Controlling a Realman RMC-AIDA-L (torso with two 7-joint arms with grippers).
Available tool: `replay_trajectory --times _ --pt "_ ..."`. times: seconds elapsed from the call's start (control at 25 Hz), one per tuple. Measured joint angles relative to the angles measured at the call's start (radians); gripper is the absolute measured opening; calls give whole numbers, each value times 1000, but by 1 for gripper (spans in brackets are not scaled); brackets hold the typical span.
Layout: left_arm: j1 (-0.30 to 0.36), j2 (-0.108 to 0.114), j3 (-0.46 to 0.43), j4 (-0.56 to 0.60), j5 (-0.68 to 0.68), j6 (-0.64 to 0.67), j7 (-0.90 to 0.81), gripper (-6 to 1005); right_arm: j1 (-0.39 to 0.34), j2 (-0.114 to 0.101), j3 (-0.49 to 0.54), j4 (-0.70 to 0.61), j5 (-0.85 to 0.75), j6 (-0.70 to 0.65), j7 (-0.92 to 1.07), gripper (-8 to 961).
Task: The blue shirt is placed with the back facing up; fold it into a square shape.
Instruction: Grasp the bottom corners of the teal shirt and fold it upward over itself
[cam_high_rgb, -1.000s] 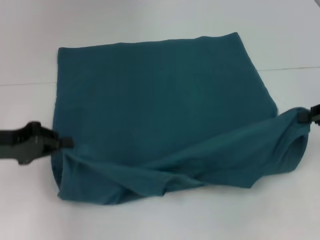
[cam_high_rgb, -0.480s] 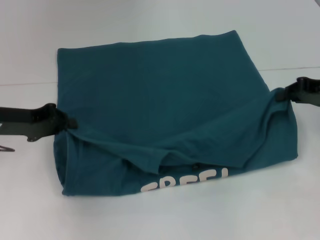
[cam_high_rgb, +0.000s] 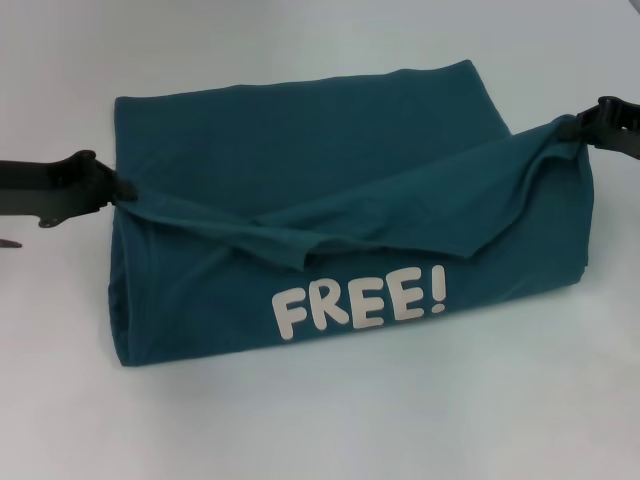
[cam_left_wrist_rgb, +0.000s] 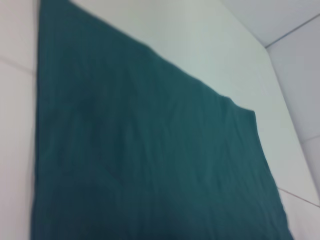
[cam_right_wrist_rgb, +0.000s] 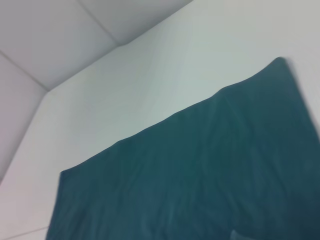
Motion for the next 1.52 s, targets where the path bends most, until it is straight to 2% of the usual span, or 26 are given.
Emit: replay_trajectory --times 0.2,0.44,0.64,0.8,1.08,1.52 --pt "-37 -1 91 -65 11 -129 9 26 13 -2 -45 57 -23 83 -8 41" --pt "-45 -17 179 -89 12 -236 21 26 19 8 -145 120 -55 228 -13 42" --pt "-46 -18 194 -98 13 -255 20 25 33 20 -214 148 -56 318 -36 42" --pt "-40 -18 191 -94 12 -263 14 25 45 32 -224 149 -56 369 -45 42" --pt "-37 -14 164 -49 5 -269 11 26 64 41 -212 138 -25 418 -44 43" --pt "-68 -11 180 -103 44 -354 20 26 103 54 -279 233 -16 585 -67 44"
